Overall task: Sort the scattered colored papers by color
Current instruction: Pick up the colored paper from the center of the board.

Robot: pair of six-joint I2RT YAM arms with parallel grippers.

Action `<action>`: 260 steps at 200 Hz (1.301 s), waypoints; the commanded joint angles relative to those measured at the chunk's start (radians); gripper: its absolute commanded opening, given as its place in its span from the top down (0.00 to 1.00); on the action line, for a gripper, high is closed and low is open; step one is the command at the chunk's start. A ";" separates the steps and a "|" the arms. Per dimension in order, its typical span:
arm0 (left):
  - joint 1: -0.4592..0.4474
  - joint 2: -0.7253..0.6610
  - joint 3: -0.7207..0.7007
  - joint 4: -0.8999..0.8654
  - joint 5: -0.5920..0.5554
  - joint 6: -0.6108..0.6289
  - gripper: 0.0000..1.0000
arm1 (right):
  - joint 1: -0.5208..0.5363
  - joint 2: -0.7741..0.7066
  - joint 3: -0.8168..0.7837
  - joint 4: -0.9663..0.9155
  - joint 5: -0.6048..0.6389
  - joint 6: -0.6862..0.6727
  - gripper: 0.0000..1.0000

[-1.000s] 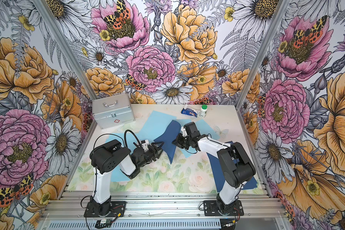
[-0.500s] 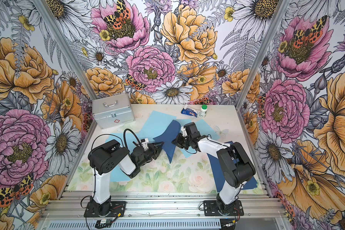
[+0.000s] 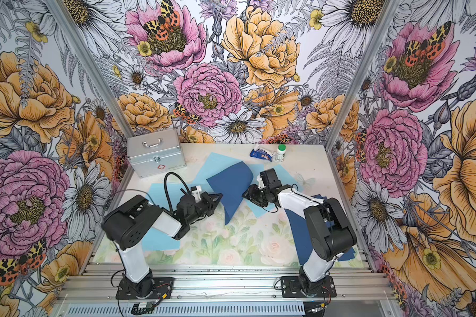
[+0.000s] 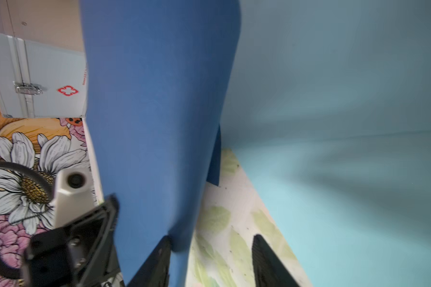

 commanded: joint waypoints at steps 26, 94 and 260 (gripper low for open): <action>-0.081 -0.266 0.569 -1.269 -0.289 0.768 1.00 | -0.091 -0.159 0.025 -0.154 0.126 -0.157 0.41; -0.188 -0.161 0.938 -1.551 -0.326 1.114 1.00 | -0.184 -0.458 0.062 -0.335 0.321 -0.292 0.36; -0.504 0.405 1.690 -1.266 0.606 1.066 1.00 | -0.228 -1.148 0.160 -0.434 0.575 -0.381 0.17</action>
